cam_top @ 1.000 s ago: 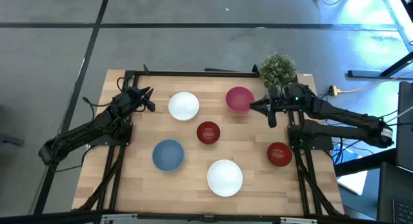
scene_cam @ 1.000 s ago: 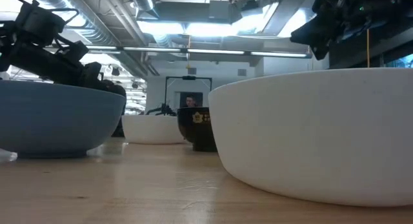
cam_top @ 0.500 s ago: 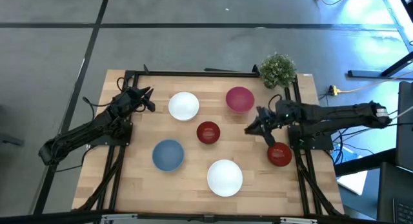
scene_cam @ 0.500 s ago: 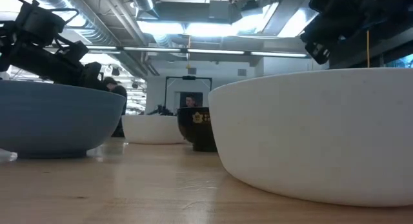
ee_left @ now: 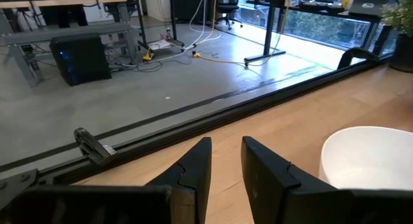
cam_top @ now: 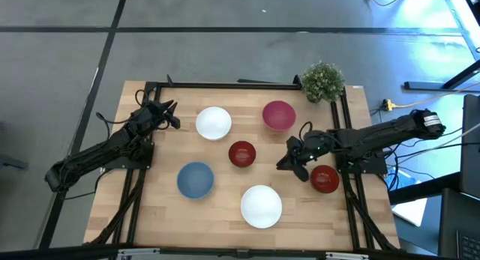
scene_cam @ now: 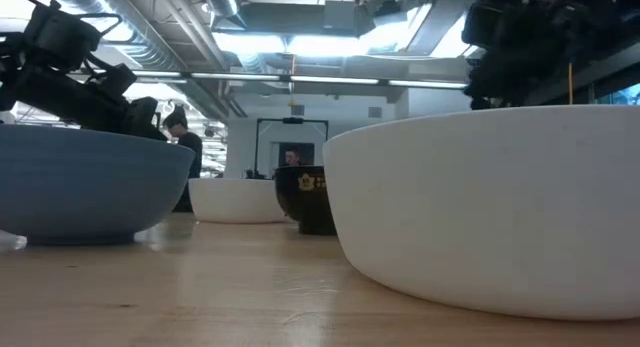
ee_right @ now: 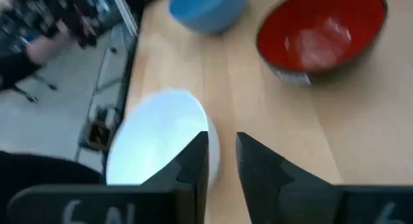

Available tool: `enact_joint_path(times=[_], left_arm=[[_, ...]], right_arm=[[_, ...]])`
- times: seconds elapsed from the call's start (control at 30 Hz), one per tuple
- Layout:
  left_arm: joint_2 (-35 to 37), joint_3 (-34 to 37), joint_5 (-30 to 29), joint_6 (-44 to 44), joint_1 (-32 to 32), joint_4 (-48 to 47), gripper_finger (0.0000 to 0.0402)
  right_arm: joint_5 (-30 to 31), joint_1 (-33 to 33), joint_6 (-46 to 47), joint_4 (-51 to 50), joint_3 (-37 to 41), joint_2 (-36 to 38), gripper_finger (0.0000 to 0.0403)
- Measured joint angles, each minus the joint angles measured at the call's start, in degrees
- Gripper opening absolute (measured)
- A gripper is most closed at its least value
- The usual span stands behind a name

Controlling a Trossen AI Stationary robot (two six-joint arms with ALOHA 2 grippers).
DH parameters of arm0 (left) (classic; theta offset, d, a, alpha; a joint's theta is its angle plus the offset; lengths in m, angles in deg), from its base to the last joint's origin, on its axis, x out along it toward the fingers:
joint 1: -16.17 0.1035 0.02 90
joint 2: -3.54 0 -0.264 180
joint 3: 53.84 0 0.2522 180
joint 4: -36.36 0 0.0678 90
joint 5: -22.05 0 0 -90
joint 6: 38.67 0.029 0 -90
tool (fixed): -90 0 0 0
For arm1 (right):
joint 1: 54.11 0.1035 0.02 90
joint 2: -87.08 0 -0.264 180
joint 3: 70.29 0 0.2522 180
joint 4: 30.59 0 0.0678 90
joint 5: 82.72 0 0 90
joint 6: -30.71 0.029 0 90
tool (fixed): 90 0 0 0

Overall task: Nest bowls inside each other
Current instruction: Stack the bottom white bowl into the top white bowl

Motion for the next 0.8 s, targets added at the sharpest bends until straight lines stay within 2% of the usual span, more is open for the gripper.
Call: enact_joint_path(times=[0.2, 0.43, 0.57, 0.8], left_arm=[[0.0, 0.0, -0.1, 0.5, 0.0, -0.1, 0.008], [0.0, 0.0, -0.1, 0.5, 0.0, -0.1, 0.008], [0.0, 0.0, -0.1, 0.5, 0.0, -0.1, 0.008], [0.0, 0.0, -0.1, 0.5, 0.0, -0.1, 0.008]], right_arm=[[4.2, 0.0, 0.8, 7.7, 0.0, -3.6, 0.016], [4.5, 0.4, 0.8, 7.5, 0.0, -5.1, 0.0234], [4.2, 2.2, 3.8, 7.5, 0.0, -5.2, 0.0245], [5.6, 7.8, 6.6, 7.2, 0.0, -5.9, 0.0225]])
